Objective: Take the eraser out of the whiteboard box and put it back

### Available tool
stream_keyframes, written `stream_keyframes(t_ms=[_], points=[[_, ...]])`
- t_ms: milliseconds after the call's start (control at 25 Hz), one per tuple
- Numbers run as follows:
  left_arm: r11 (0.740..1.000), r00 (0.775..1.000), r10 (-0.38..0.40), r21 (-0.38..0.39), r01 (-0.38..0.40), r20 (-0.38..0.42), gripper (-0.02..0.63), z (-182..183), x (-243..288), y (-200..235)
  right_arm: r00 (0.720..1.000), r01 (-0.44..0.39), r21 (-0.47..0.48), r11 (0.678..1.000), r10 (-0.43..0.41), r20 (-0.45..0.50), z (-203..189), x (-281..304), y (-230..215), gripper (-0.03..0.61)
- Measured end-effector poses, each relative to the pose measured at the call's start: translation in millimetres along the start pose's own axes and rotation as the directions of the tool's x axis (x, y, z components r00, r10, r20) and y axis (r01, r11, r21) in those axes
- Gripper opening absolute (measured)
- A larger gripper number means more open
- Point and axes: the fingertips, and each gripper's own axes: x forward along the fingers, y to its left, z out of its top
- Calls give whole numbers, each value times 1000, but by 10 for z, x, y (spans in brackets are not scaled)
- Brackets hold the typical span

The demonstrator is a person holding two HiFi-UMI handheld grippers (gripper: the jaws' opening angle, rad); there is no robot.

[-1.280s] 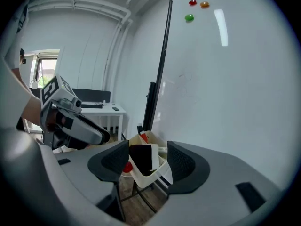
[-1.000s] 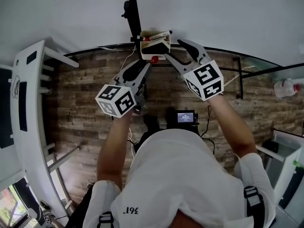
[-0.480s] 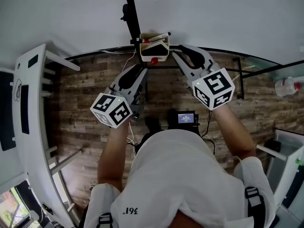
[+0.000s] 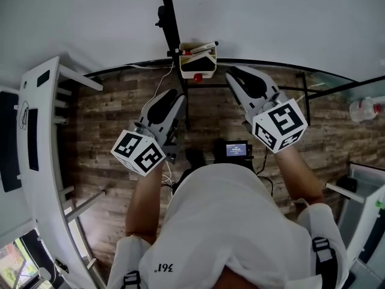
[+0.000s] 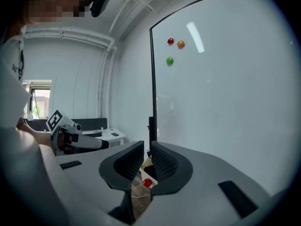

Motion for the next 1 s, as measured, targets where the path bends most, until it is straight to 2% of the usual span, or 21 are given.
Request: stream_keyframes(t_ms=[480, 1000], points=[[1000, 1000, -8, -18, 8, 3, 124, -35, -211, -106, 1000, 3, 43, 999, -4, 12, -11, -216, 131, 60], [998, 999, 27, -55, -28, -22, 124, -264, -379, -86, 999, 17, 111, 994, -14, -34, -332, -416, 176, 58]])
